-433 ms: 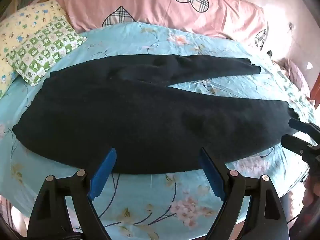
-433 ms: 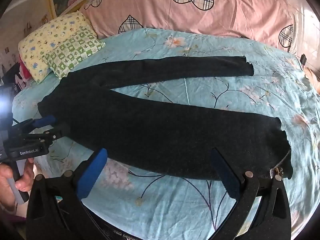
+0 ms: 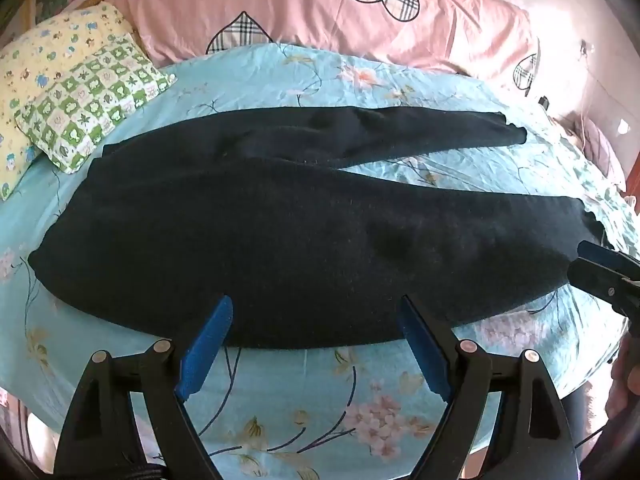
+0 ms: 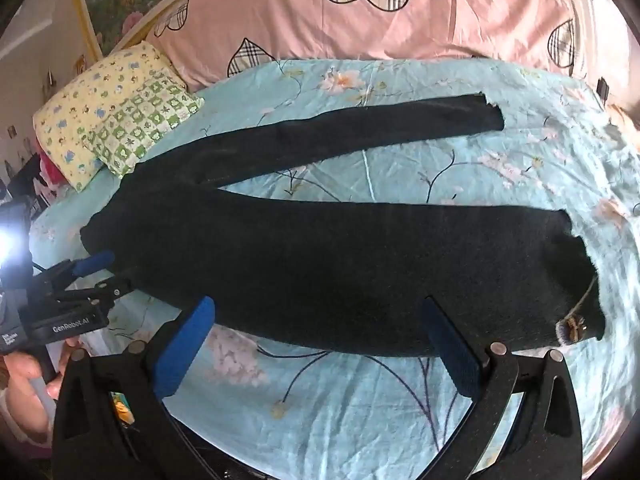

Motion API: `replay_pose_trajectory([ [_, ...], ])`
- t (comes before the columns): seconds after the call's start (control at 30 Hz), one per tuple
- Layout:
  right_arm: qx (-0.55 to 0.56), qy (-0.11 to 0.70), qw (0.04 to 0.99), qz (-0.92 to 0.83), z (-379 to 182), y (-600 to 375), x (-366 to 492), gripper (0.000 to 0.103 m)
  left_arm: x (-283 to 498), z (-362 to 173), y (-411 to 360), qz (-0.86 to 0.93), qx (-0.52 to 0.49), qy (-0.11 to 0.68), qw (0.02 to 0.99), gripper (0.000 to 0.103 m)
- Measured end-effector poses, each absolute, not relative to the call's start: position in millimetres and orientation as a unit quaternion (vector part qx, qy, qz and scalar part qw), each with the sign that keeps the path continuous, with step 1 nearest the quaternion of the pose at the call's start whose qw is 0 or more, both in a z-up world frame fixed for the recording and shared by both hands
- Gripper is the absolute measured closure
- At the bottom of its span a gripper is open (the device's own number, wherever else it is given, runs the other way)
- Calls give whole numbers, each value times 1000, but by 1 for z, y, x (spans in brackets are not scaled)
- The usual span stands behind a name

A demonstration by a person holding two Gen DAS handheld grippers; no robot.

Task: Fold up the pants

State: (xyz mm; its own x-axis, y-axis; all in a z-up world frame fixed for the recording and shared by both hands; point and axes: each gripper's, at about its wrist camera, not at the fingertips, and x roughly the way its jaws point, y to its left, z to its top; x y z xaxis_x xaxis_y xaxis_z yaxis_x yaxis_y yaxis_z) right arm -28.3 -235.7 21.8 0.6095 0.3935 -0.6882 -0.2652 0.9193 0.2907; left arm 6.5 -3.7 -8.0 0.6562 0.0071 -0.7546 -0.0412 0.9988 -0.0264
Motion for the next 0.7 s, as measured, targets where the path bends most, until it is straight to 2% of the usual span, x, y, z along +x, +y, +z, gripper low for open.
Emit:
replay_pose_trajectory([
  [0.7,78,399,891,203,28,-203,-33,0,-2,-9,-6,12,-24,407,913,17],
])
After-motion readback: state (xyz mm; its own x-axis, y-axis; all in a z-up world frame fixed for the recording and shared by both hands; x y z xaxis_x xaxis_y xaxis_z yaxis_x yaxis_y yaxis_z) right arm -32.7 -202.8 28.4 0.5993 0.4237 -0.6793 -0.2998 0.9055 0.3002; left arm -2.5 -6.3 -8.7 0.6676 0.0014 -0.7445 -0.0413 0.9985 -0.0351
